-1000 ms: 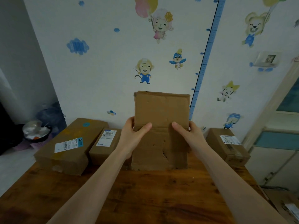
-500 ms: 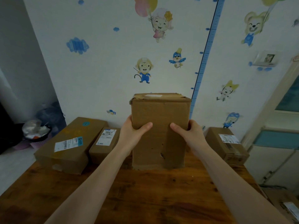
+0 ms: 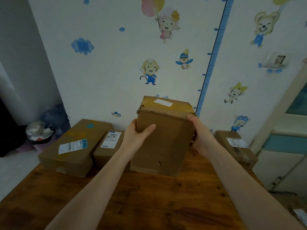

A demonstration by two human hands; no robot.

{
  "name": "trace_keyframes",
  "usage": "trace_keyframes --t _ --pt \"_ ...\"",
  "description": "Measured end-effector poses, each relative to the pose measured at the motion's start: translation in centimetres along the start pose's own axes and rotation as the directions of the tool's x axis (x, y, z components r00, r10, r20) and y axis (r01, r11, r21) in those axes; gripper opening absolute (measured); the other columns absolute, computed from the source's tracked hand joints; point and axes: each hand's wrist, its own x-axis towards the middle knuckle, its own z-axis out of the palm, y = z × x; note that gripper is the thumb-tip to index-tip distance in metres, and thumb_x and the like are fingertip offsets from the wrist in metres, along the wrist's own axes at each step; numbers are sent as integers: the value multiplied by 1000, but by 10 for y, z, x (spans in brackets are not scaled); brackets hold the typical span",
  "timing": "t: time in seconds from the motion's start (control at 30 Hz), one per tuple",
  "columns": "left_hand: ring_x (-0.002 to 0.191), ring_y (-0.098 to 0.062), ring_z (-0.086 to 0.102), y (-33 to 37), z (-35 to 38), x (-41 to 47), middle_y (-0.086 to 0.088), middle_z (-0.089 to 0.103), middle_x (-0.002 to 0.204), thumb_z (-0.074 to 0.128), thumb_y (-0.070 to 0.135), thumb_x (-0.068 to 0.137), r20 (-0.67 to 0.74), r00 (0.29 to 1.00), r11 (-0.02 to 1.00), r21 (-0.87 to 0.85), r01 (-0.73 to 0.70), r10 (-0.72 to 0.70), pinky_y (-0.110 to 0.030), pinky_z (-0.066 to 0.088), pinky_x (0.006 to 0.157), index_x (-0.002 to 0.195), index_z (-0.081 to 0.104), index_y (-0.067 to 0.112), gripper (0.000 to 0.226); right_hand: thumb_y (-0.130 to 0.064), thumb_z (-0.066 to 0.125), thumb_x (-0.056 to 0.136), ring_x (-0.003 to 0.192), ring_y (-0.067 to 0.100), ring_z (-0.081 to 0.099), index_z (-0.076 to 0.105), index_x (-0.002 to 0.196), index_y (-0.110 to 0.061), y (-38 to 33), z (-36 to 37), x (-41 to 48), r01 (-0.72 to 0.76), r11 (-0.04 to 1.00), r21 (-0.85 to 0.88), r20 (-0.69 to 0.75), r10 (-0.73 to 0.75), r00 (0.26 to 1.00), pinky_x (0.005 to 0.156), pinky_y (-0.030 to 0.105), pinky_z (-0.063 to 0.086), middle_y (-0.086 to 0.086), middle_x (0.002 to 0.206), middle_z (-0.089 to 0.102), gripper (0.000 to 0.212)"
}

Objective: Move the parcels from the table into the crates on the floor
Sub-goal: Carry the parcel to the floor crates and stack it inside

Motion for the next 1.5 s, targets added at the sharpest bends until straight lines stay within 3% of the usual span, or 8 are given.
trace_keyframes --t 0.4,0.57,0.73,0.87,1.0,1.17,1.37,1.5 --pt "117 -16 50 4 3 3 1 54 129 60 38 89 27 988 979 -131 155 -152 -41 39 103 132 44 15 51 -12 58 88 101 24 51 49 106 -13 7 -10 -1 -22 1000 6 26 22 999 86 37 45 10 110 52 21" --pt "111 -18 56 -1 3 3 1 64 114 60 22 91 80 983 984 -66 168 -163 -45 38 106 117 57 20 27 -31 68 83 96 21 55 39 133 -14 12 -13 -3 -17 999 -29 15 18 1000 77 38 49 4 109 55 60" --pt "134 -27 37 -3 -2 7 -2 45 142 56 35 93 131 942 951 23 310 -310 -51 25 110 138 41 24 49 -22 71 81 95 19 54 23 148 -29 21 -17 0 66 996 -60 13 -65 998 70 38 50 4 129 46 83" --pt "129 -35 42 -1 -4 8 -7 43 143 57 26 92 202 885 886 -119 448 -421 -61 36 103 138 40 20 50 -23 69 83 95 16 53 27 145 -34 25 -16 1 107 983 -148 47 -101 994 74 37 50 -6 112 50 75" --pt "117 -26 52 -5 -5 11 -8 57 125 61 8 88 114 926 905 -199 376 -360 -56 36 106 135 45 12 50 -30 64 86 96 16 52 44 128 -22 21 -18 5 97 987 -127 14 -96 995 85 42 46 0 117 53 47" --pt "113 -23 57 -6 -5 13 -6 61 121 70 2 81 24 975 964 -146 223 -222 -44 42 104 135 50 12 58 -78 62 60 124 30 47 39 139 -24 22 -19 4 51 995 -84 -96 -59 994 100 56 42 6 139 47 98" --pt "103 -16 61 4 0 11 -3 68 108 60 35 90 -48 988 974 -180 134 -145 -32 46 94 94 69 25 14 -58 41 93 107 28 53 57 121 -15 39 -18 6 -84 984 -154 -70 74 995 90 47 47 9 120 56 54" --pt "112 -16 57 -5 0 13 1 62 116 60 12 92 -58 996 997 -52 63 -66 -29 47 94 117 61 19 27 -62 41 90 96 27 57 61 105 -12 45 -11 1 -177 969 -171 -48 171 984 89 46 44 11 108 64 57"
